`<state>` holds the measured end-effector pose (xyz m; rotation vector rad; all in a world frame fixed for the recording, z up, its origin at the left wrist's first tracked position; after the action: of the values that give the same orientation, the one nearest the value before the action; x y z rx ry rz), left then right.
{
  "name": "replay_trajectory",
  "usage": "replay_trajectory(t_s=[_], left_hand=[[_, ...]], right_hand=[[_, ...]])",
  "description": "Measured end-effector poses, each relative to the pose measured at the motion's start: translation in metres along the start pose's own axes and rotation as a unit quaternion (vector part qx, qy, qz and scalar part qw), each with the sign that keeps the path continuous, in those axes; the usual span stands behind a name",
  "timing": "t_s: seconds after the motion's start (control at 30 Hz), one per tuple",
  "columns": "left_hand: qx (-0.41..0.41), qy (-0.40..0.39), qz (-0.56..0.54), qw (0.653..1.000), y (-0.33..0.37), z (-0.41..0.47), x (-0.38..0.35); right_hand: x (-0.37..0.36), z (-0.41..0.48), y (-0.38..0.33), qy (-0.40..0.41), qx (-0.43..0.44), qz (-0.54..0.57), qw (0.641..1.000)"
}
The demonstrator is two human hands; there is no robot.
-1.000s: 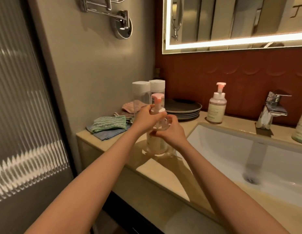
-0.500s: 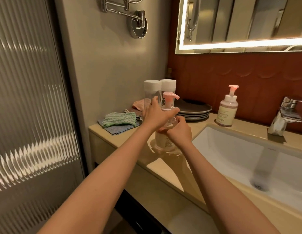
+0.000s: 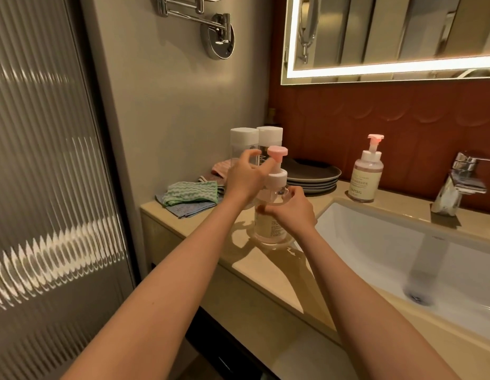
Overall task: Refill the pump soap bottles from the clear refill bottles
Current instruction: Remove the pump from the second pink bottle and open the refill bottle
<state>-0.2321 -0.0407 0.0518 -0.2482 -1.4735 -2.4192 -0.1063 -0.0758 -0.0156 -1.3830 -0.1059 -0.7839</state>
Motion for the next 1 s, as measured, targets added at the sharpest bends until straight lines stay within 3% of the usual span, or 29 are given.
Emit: replay_trajectory(t_s=[0.07, 0.23, 0.37, 0.43, 0.57, 0.63, 0.77, 0.9, 1.0], left_hand=[[-0.001, 0.036, 0.020, 0.999, -0.002, 0.003, 0.011], [0.021, -0.118, 0.043, 0.992, -0.006, -0.001, -0.030], [0.028, 0.004, 0.085, 0.996, -0.003, 0.010, -0.007], [0.032, 0.026, 0.100, 0.994, -0.003, 0.012, -0.001], [0.023, -0.079, 0.113, 0.990, -0.004, 0.011, -0.023], [0.013, -0.093, 0.101, 0.990, -0.001, 0.009, -0.026], [-0.003, 0.006, 0.065, 0.998, 0.012, 0.012, -0.002], [0.011, 0.083, -0.078, 0.993, 0.010, 0.022, 0.031], [0.073, 0.139, -0.185, 0.970, -0.016, 0.027, 0.054]], right_hand=[[-0.001, 0.000, 0.000, -0.001, 0.001, -0.005, 1.000], [-0.006, 0.002, 0.001, -0.006, -0.007, -0.020, 1.000], [-0.005, 0.003, 0.002, 0.003, -0.013, -0.030, 0.999], [-0.006, 0.004, 0.003, 0.006, -0.014, -0.033, 0.999], [-0.007, 0.004, 0.004, 0.007, -0.018, -0.038, 0.999], [-0.006, 0.004, 0.004, 0.010, -0.021, -0.038, 0.999], [-0.005, 0.003, 0.004, 0.013, -0.022, -0.041, 0.999], [-0.001, 0.001, 0.003, 0.013, -0.024, -0.032, 0.999], [-0.003, 0.002, 0.002, 0.003, -0.023, -0.029, 0.999]])
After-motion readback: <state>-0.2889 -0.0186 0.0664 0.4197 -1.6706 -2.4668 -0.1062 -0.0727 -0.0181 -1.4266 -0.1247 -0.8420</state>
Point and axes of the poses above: each hand's wrist, its own z-axis towards the middle knuckle, its own x-axis out of the back of the hand, y = z × x, the point moved 9 cm from there along z, towards the middle knuckle, and after that the axes turned 2 degrees about y, right-handed, at the moved point
